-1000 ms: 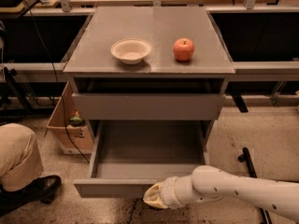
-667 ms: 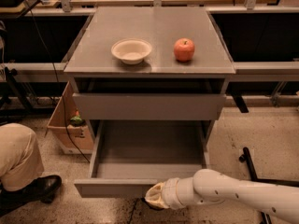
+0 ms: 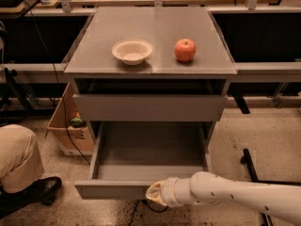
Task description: Close middle drawer
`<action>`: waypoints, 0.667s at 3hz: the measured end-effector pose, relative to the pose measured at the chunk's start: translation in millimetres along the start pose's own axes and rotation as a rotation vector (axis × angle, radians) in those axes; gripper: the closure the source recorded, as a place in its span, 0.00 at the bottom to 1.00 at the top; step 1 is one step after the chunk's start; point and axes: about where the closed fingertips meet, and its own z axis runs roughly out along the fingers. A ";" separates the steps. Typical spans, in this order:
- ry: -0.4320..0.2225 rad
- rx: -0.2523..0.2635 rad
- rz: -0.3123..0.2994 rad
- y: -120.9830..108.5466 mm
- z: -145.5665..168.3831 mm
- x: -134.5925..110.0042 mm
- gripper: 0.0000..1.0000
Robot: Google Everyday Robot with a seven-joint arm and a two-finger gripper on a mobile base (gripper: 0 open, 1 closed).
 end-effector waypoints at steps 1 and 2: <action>-0.004 0.022 -0.029 -14.5 11.2 -5.2 1.00; -0.011 0.030 -0.053 -28.7 22.4 -11.0 1.00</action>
Offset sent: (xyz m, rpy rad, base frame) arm 0.0573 0.0226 -0.0055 -0.0080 -0.0934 0.0222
